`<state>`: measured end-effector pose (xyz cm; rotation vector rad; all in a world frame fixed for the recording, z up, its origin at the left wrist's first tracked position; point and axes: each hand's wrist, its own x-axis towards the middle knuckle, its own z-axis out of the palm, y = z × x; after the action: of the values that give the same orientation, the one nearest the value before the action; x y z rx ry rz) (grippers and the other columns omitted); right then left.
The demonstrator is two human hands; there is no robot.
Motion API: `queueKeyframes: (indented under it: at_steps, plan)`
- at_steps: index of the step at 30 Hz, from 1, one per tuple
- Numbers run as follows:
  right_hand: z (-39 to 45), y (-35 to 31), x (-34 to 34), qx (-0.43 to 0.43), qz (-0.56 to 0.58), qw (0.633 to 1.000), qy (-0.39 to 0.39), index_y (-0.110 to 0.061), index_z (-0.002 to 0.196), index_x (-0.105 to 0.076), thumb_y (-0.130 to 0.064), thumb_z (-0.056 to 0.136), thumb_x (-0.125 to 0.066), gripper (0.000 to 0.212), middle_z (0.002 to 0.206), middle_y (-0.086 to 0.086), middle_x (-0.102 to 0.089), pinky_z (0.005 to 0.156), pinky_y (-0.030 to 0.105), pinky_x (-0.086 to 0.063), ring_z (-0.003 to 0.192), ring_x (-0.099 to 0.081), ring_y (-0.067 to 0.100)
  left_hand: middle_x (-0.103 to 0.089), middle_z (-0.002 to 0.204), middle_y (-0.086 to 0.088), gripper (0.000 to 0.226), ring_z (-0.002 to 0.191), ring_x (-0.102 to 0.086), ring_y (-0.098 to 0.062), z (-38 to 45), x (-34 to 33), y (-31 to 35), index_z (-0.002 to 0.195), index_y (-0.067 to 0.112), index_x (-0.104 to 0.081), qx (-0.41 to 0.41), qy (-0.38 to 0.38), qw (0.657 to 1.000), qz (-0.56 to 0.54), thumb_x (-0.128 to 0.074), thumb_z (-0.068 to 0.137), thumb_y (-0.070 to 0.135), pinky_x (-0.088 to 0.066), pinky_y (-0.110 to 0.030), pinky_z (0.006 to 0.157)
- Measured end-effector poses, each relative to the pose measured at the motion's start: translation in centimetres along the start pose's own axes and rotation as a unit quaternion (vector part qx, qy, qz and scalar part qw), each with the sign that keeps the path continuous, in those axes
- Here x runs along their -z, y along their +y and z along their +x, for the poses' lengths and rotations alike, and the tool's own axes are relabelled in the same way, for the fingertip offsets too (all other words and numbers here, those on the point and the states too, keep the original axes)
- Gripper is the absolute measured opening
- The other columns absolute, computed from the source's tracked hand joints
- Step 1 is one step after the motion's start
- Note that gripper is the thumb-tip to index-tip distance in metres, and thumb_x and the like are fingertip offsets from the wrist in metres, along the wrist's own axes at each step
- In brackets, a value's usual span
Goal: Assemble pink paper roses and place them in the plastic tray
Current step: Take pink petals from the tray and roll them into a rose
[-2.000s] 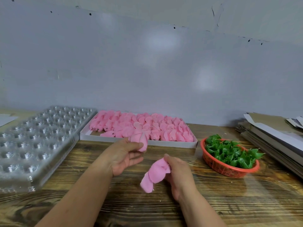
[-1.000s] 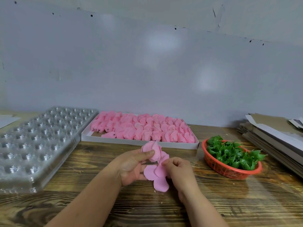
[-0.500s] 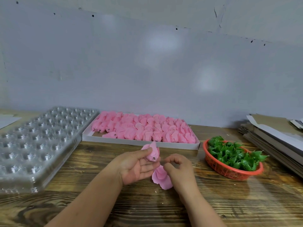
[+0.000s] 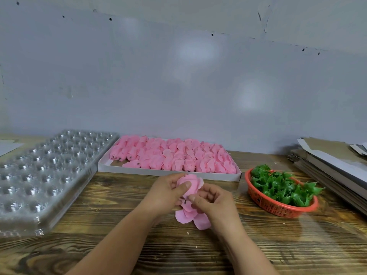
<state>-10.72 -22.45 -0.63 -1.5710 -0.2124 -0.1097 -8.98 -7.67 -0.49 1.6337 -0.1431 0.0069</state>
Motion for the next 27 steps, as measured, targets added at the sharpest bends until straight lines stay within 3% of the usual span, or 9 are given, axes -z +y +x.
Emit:
queueKeyframes:
  at_steps: [4, 7, 9, 11, 14, 19, 23, 25, 27]
  plan:
    - [0.0, 0.0, 0.1, 0.030, -0.030, 0.999, 0.008, -0.014, 0.090, -0.072, 0.000, 0.076, -0.073, 0.020, 0.079, 0.004, -0.074, 0.063, 0.023, -0.054, 0.073, -0.069, 0.017, -0.073, 0.094, 0.002, 0.020, 0.083, -0.071, -0.013, -0.2, -0.2, 0.1, 0.110, 0.025, -0.064, 0.007, -0.003, 1.000, -0.005, -0.064, 0.092, 0.016, -0.058, -0.024, 0.073]
    - [0.1, 0.2, 0.2, 0.050, -0.069, 0.995, 0.046, -0.018, 0.091, -0.072, -0.006, 0.076, -0.075, 0.019, 0.081, 0.002, -0.074, 0.068, 0.028, -0.056, 0.077, -0.069, 0.017, -0.071, 0.101, 0.000, 0.023, 0.083, -0.071, -0.012, -0.3, -0.4, 0.2, 0.113, 0.023, -0.062, 0.012, -0.005, 1.000, -0.027, -0.063, 0.092, 0.012, -0.059, -0.026, 0.075]
    - [0.3, 0.4, 0.4, 0.013, -0.036, 0.997, 0.071, -0.014, 0.087, -0.071, -0.007, 0.074, -0.076, 0.015, 0.077, 0.003, -0.073, 0.062, 0.030, -0.055, 0.070, -0.068, 0.017, -0.069, 0.107, -0.003, 0.025, 0.086, -0.072, -0.016, -0.3, -0.3, 0.5, 0.115, 0.023, -0.060, 0.026, 0.005, 0.996, -0.088, -0.062, 0.092, 0.012, -0.059, -0.029, 0.075]
    - [0.3, 0.4, 0.6, -0.048, 0.045, 0.997, 0.029, -0.007, 0.085, -0.070, -0.006, 0.074, -0.075, 0.012, 0.076, 0.007, -0.072, 0.056, 0.026, -0.051, 0.066, -0.065, 0.017, -0.069, 0.110, -0.004, 0.028, 0.086, -0.072, -0.018, -0.3, -0.2, 0.8, 0.117, 0.023, -0.058, 0.040, -0.003, 0.990, -0.134, -0.062, 0.092, 0.012, -0.058, -0.027, 0.073]
    - [0.1, 0.1, 0.9, -0.045, 0.067, 0.996, -0.030, -0.012, 0.090, -0.073, -0.010, 0.069, -0.081, 0.022, 0.085, 0.010, -0.074, 0.061, 0.029, -0.054, 0.074, -0.070, 0.023, -0.073, 0.101, 0.003, 0.024, 0.083, -0.071, -0.010, -0.6, -0.3, 0.8, 0.114, 0.022, -0.062, 0.033, -0.034, 0.997, -0.053, -0.065, 0.091, 0.016, -0.054, -0.020, 0.069]
    - [0.0, -0.2, 0.8, 0.039, -0.116, 0.992, -0.027, -0.032, 0.095, -0.071, -0.009, 0.075, -0.075, 0.031, 0.094, -0.011, -0.073, 0.077, 0.021, -0.053, 0.092, -0.065, 0.004, -0.074, 0.094, -0.003, 0.012, 0.080, -0.070, -0.012, -0.7, -0.4, 0.7, 0.099, 0.020, -0.070, 0.015, -0.013, 1.000, -0.007, -0.068, 0.088, 0.014, -0.058, -0.024, 0.071]
    - [-0.4, -0.2, 0.4, 0.088, -0.191, 0.977, -0.024, -0.038, 0.095, -0.066, -0.012, 0.072, -0.075, 0.036, 0.090, -0.017, -0.071, 0.078, 0.015, -0.049, 0.091, -0.062, -0.004, -0.075, 0.086, -0.001, 0.020, 0.080, -0.069, -0.013, -1.0, -0.6, 0.8, 0.090, 0.027, -0.072, -0.030, -0.020, 0.996, 0.079, -0.070, 0.085, 0.008, -0.059, -0.035, 0.081]
    - [-0.4, -0.1, 0.2, 0.094, -0.203, 0.975, -0.020, -0.039, 0.094, -0.063, -0.012, 0.072, -0.075, 0.036, 0.089, -0.018, -0.070, 0.077, 0.014, -0.049, 0.090, -0.062, -0.005, -0.074, 0.085, 0.007, 0.021, 0.082, -0.068, -0.009, -1.1, -0.6, 1.0, 0.092, 0.030, -0.072, -0.061, -0.037, 0.988, 0.138, -0.069, 0.086, 0.010, -0.057, -0.030, 0.080]
    - [0.0, -0.1, 0.2, 0.074, -0.158, 0.985, 0.008, -0.029, 0.088, -0.067, -0.007, 0.072, -0.072, 0.028, 0.082, -0.010, -0.071, 0.070, 0.022, -0.053, 0.079, -0.065, 0.002, -0.073, 0.091, 0.010, 0.012, 0.087, -0.068, -0.007, -1.2, -0.5, 1.3, 0.097, 0.030, -0.072, -0.057, -0.042, 0.990, 0.122, -0.067, 0.089, 0.023, -0.056, -0.024, 0.077]
